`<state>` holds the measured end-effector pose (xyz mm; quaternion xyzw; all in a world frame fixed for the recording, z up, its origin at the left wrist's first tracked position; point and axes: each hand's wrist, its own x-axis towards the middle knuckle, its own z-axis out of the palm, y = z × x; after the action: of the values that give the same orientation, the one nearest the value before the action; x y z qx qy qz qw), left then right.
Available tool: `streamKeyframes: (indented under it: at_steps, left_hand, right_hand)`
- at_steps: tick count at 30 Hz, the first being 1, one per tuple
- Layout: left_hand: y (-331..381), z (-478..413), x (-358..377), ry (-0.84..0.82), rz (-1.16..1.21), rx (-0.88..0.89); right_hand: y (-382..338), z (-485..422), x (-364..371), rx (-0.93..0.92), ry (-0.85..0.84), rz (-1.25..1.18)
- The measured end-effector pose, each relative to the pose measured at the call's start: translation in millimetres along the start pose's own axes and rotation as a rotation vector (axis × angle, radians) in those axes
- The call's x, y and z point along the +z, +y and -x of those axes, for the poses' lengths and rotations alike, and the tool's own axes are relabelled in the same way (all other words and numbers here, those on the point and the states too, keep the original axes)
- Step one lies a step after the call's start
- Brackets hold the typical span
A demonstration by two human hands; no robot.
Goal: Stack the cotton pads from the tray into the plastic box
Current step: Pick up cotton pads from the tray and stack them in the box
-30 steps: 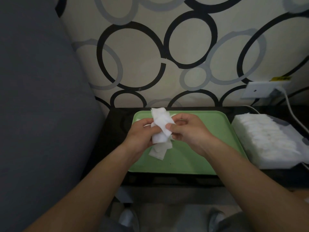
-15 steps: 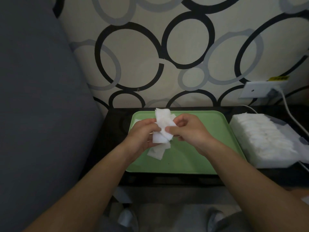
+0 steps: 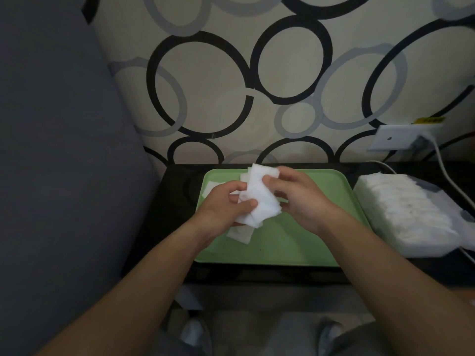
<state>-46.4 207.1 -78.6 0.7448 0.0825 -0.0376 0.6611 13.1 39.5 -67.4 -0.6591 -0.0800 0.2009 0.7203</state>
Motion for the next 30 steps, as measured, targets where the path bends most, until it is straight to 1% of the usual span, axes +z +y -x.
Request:
streamKeyframes:
  at_steps: [5, 7, 8, 9, 11, 13, 16, 19, 24, 27, 30]
  left_hand:
    - [-2.5, -1.5, -1.3, 0.007, -0.021, -0.014]
    - [-3.8, -2.4, -2.5, 0.029, -0.025, -0.024]
    - [-4.0, -2.5, -3.0, 0.037, -0.017, -0.03]
    - [-4.1, -2.5, -3.3, 0.039, -0.009, -0.036]
    - [-2.9, -1.5, -3.5, 0.031, -0.005, -0.044]
    - [-1.1, -0.7, -2.7, 0.016, -0.011, -0.037]
    - [0.6, -0.3, -0.8, 0.004, -0.008, -0.026]
    - [0.9, -0.6, 1.0, 0.004, 0.007, -0.029]
    - [-0.1, -2.6, 3.4, 0.013, 0.059, -0.03]
    - [-0.4, -2.6, 3.4, -0.01, 0.069, -0.036]
    - [0.2, -1.9, 2.4, -0.041, 0.051, -0.039]
  right_hand:
    - [-8.8, -2.8, -1.7, -0.085, 0.117, -0.193]
    - [-12.3, -2.3, -7.3, -0.102, 0.083, -0.208]
    - [-13.3, -1.3, -10.8, -0.098, 0.029, -0.199]
    - [-13.0, -0.1, -14.0, -0.087, -0.038, -0.164]
    - [-10.5, 2.1, -18.0, -0.06, -0.134, 0.001]
    - [-7.5, 2.1, -18.2, -0.056, -0.141, 0.163]
    - [-4.4, 0.9, -16.3, -0.061, -0.106, 0.295]
    - [-2.1, 0.5, -13.2, -0.066, -0.087, 0.35]
    - [2.6, -1.6, -9.9, -0.046, -0.055, 0.361]
    - [3.9, -1.7, -9.6, -0.04, -0.023, 0.394]
    - [4.1, -2.3, -10.3, -0.074, 0.008, 0.467]
